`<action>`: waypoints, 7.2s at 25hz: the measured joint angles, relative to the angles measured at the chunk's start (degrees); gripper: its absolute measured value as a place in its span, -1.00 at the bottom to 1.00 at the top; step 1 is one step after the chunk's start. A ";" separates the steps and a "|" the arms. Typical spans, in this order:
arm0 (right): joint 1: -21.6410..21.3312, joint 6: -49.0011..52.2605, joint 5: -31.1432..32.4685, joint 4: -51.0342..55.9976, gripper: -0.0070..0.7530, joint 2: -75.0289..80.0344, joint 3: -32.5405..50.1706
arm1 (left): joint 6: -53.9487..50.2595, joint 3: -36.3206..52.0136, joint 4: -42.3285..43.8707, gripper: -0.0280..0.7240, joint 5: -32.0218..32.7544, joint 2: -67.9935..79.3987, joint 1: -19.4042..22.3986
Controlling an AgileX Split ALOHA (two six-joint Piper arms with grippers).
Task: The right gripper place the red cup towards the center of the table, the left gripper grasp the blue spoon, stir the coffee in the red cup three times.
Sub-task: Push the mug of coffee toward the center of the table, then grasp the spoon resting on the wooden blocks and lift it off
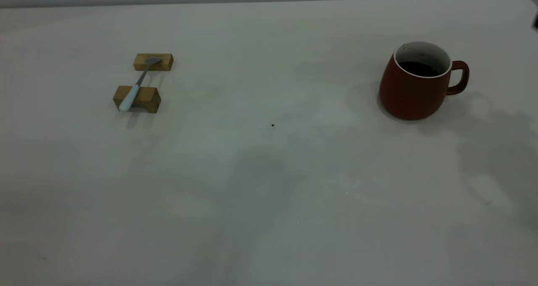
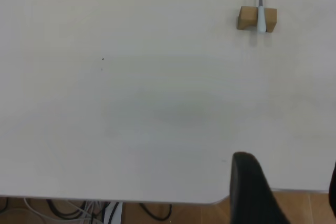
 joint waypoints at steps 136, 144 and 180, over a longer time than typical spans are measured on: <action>2.23 39.93 30.17 3.22 0.43 -99.14 32.68 | 0.02 0.04 0.00 0.24 -0.06 0.00 0.00; 2.23 39.91 30.20 3.22 0.33 -99.20 32.68 | 0.02 0.04 0.00 0.24 -0.06 0.00 0.00; 2.23 39.91 30.20 3.22 0.32 -99.21 32.68 | 16.09 -16.55 -24.39 0.24 -30.87 67.49 0.00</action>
